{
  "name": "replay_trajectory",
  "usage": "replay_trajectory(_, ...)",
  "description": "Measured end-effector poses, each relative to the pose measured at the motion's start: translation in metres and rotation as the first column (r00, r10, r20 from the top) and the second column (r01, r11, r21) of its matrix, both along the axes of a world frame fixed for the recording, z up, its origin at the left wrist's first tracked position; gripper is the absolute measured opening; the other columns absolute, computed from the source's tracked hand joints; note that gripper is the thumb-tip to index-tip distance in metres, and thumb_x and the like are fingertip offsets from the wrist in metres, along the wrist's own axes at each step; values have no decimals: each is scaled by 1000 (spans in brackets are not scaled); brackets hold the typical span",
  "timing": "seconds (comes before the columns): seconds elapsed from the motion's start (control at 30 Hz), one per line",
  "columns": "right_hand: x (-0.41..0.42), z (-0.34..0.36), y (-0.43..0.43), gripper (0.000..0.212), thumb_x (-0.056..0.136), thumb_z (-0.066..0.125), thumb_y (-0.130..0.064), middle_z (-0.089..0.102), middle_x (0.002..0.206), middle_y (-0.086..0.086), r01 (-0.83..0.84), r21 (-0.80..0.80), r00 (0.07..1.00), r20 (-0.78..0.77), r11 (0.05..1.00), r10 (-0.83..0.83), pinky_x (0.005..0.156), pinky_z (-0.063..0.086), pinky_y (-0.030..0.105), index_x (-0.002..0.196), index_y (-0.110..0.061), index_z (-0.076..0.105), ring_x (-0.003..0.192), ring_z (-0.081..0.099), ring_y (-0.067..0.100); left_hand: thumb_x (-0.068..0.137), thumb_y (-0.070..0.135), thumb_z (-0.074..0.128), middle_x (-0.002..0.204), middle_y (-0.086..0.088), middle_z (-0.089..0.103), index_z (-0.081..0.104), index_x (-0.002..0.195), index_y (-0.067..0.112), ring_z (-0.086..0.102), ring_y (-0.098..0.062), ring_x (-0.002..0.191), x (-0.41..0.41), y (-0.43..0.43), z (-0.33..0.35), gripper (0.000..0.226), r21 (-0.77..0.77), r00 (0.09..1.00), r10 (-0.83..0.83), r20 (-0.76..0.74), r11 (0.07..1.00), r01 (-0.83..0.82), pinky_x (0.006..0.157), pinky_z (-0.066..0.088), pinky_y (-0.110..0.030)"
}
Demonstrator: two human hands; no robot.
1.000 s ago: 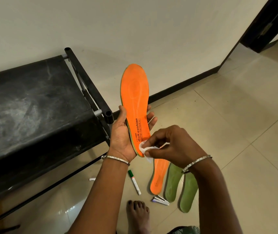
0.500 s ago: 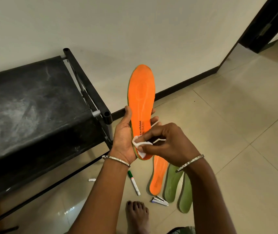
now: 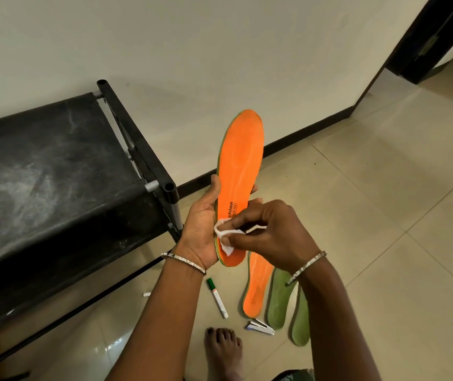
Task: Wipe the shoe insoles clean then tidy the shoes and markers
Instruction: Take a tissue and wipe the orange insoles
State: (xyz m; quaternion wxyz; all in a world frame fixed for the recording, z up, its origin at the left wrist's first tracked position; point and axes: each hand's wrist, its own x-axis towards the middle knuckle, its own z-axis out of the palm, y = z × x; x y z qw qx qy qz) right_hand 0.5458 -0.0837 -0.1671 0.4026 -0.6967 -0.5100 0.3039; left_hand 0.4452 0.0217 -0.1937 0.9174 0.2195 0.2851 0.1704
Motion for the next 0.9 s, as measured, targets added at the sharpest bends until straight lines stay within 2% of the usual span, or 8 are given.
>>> replay_trajectory(0.17, -7, -8, 11, 16, 78, 83, -19, 76, 87, -10, 338, 209, 934, 49, 918, -355, 73, 58, 29, 94, -21, 81, 80, 70, 4, 99, 55, 41, 136, -22, 58, 55, 138, 4, 57, -34, 119, 4, -5, 1, 65, 13, 999, 8, -52, 1000, -7, 109, 43, -46)
replay_trajectory(0.27, -9, -13, 16, 15, 80, 81, -20, 76, 90, -9, 418, 296, 869, 144, 859, -473, 73, 58, 27, 95, -22, 80, 79, 69, 4, 97, 54, 45, 118, -18, 63, 54, 141, 4, 62, -30, 107, 5, -8, 1, 67, 41, 997, 1, -75, 999, 2, 108, 43, -44)
replay_trajectory(0.33, -8, -11, 13, 17, 79, 81, -15, 76, 90, -9, 361, 228, 913, 113, 904, -393, 73, 59, 29, 95, -23, 80, 80, 69, 4, 98, 56, 42, 119, -17, 66, 56, 139, 5, 66, -28, 103, 4, -6, 0, 67, 32, 998, -6, -69, 999, 8, 105, 46, -43)
replay_trajectory(0.47, 0, -2, 3, 18, 78, 84, -16, 77, 91, -7, 78, 35, 996, -34, 996, -77, 77, 59, 28, 95, -20, 81, 84, 71, 6, 98, 60, 38, 138, -18, 59, 54, 138, 3, 64, -33, 113, 2, -2, -1, 71, 3, 999, -3, -47, 1000, 3, 102, 50, -45)
replay_trajectory(0.53, 0, -4, 5, 18, 77, 84, -16, 77, 90, -10, 157, 65, 988, -5, 985, -157, 76, 59, 27, 94, -20, 81, 82, 71, 4, 98, 59, 37, 129, -18, 65, 55, 137, 4, 68, -31, 106, 2, -3, 1, 69, 11, 998, -4, -55, 1000, 5, 95, 55, -42)
replay_trajectory(0.6, -3, -9, 10, 16, 77, 83, -17, 75, 87, -13, 331, 167, 926, 131, 929, -354, 72, 59, 27, 91, -23, 80, 77, 69, 3, 99, 56, 38, 122, -18, 68, 57, 136, 6, 70, -29, 101, 4, -5, 3, 65, 25, 998, 0, -67, 1000, 1, 91, 57, -40)
replay_trajectory(0.7, -5, -14, 17, 15, 79, 81, -19, 75, 88, -9, 449, 268, 821, 252, 853, -512, 71, 58, 27, 93, -25, 80, 74, 67, 5, 101, 55, 37, 137, -19, 60, 56, 139, 8, 60, -32, 119, 5, -9, 3, 63, 52, 996, -9, -86, 999, 14, 102, 49, -43)
replay_trajectory(0.9, -2, -7, 8, 15, 80, 81, -21, 76, 86, -14, 214, 119, 972, 76, 970, -223, 68, 56, 22, 94, -26, 81, 79, 68, 4, 100, 55, 38, 118, -17, 69, 62, 127, 4, 71, -29, 98, 4, -5, 3, 63, 8, 998, -8, -64, 1000, 8, 91, 56, -41)
